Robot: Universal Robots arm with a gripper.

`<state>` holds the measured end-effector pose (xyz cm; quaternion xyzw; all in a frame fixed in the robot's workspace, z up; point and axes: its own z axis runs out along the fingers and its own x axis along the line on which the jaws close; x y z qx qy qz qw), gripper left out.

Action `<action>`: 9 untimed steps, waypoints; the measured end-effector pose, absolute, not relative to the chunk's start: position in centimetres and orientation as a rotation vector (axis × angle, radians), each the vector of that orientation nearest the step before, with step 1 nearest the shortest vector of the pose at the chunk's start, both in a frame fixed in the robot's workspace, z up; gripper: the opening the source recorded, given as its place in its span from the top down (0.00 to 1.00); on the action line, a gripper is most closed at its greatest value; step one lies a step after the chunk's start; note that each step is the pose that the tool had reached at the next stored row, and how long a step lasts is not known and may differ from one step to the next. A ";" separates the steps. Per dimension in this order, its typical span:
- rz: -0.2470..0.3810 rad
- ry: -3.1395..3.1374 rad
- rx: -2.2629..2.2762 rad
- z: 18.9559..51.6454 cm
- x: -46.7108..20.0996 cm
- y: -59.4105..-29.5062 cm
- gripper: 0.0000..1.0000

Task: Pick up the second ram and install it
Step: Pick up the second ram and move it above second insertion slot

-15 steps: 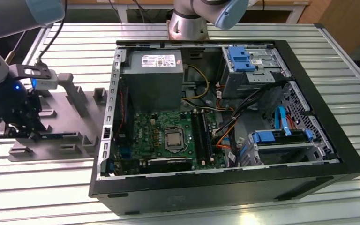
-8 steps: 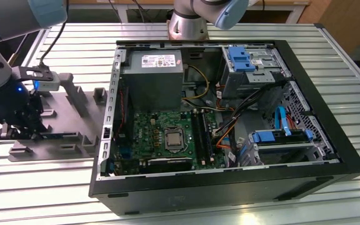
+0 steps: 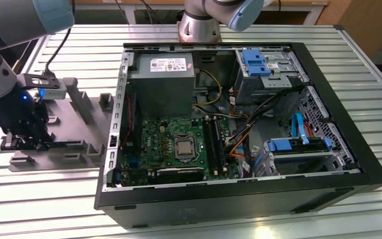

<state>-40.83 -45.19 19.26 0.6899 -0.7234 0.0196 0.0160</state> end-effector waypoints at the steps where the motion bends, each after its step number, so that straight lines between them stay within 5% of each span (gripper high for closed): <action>1: 0.061 -2.249 2.146 19.2 -40.8 -45.2 0.69; 9: 0.061 -2.248 2.147 18.8 -40.8 -45.2 0.69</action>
